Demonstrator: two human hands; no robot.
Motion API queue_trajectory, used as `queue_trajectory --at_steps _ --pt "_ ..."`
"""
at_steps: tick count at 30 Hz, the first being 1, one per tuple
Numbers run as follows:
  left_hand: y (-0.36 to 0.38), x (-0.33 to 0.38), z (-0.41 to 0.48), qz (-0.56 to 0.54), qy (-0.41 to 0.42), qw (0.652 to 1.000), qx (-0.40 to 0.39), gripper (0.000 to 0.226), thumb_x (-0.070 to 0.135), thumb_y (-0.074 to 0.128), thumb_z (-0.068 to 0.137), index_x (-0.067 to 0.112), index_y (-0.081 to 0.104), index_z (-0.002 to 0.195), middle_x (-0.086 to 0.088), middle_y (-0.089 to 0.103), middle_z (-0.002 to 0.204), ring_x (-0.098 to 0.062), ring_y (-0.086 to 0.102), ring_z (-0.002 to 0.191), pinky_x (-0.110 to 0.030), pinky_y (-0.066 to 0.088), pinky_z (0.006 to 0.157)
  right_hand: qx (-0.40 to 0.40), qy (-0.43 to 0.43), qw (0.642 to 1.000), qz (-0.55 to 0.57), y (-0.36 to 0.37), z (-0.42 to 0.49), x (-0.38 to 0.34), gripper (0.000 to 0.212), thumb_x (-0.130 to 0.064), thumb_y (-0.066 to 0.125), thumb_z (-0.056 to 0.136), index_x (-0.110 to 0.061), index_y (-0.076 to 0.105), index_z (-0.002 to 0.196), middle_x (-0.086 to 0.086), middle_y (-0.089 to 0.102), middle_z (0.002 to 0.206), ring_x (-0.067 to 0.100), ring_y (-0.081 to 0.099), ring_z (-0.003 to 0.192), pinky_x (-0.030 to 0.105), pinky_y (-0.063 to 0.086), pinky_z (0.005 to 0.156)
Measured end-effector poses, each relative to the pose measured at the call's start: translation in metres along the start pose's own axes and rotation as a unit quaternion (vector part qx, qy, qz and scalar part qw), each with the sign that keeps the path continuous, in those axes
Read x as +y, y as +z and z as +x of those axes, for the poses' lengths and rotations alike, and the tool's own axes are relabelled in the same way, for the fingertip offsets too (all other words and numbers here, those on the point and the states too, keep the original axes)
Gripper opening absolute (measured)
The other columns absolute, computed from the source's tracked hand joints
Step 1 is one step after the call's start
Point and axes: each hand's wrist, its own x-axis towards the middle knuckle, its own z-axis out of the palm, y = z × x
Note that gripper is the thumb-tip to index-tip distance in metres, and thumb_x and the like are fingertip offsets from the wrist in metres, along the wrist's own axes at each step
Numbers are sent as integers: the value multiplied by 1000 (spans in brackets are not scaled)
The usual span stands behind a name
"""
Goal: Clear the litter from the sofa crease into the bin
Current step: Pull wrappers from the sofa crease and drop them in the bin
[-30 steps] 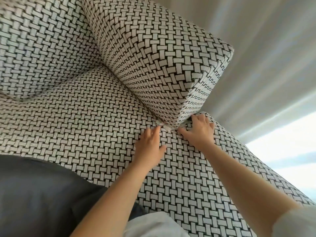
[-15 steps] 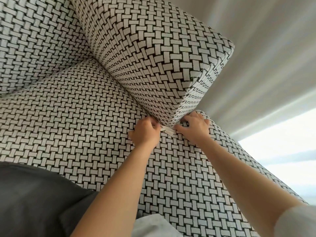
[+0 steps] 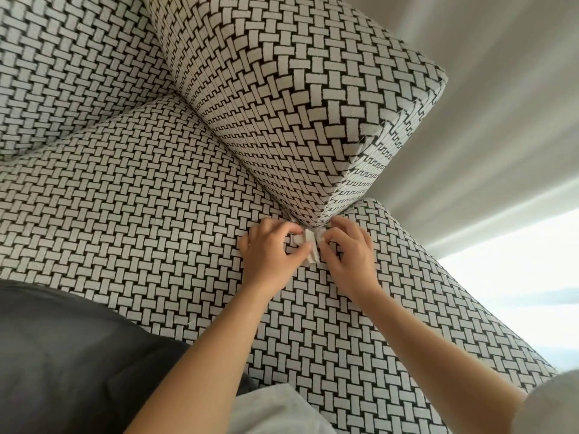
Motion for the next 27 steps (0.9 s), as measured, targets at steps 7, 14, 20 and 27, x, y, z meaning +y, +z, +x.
queue_trajectory --at_steps 7,14,20,27 --pt "7 -12 -11 14 71 997 41 33 52 53 75 24 62 90 5 56 105 -19 51 104 -32 25 88 38 -31 998 46 1 -6 -6 16 -21 46 89 -13 58 83 -5 62 83 8 52 79 24 37 85" --pt "8 -13 -12 -108 44 989 86 20 37 44 78 18 50 74 7 60 84 -16 55 86 -28 29 85 108 28 992 59 0 -8 -12 16 -21 38 87 -9 46 79 -1 47 81 15 41 78 27 40 73" --pt "1 -12 -13 -210 -43 973 89 10 11 52 88 16 44 86 2 56 85 -21 55 82 -29 45 62 34 84 990 -105 4 -3 -15 48 -45 55 84 -18 51 123 -6 54 121 15 36 116 35 26 103" --pt "-1 -14 -12 -224 -34 969 97 13 8 44 92 13 56 92 0 60 85 -22 59 80 -34 50 64 -16 123 971 -204 7 20 -24 53 -67 43 81 -20 62 94 -8 50 119 20 35 114 37 24 97"
